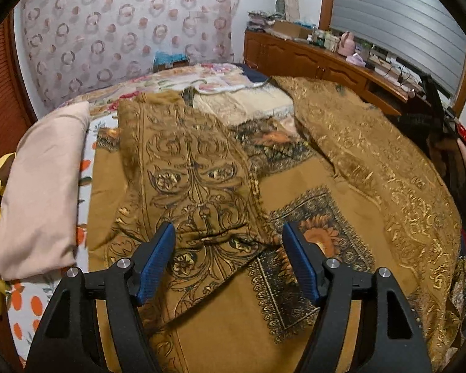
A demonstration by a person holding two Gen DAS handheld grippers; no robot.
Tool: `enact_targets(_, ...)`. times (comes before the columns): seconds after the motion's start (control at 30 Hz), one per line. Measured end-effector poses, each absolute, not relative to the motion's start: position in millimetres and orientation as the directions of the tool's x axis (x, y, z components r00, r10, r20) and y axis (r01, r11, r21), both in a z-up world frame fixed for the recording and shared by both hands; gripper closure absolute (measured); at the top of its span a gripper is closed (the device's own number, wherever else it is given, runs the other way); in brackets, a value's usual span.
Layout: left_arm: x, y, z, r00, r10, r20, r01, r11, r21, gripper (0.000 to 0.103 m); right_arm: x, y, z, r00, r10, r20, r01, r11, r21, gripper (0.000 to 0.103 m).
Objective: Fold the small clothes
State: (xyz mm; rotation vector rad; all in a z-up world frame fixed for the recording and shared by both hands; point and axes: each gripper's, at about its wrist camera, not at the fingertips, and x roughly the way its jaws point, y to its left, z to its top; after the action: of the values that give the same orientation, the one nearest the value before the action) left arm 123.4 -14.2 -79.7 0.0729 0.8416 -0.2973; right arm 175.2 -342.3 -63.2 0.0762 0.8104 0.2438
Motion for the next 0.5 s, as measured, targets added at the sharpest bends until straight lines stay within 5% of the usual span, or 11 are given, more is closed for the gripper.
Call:
enact_targets(0.27,128,-16,-94,0.603,-0.213,-0.768,0.285,0.958,-0.042,0.022,199,-353,-62,0.639,0.338,-0.691,-0.2,0.94,0.274,0.04)
enact_targets(0.5,126,-25,-96,0.597,-0.183,-0.781,0.298,0.955,0.004,0.015,208,-352,-73,0.588,0.361,-0.724,-0.204,0.932,0.299,0.075)
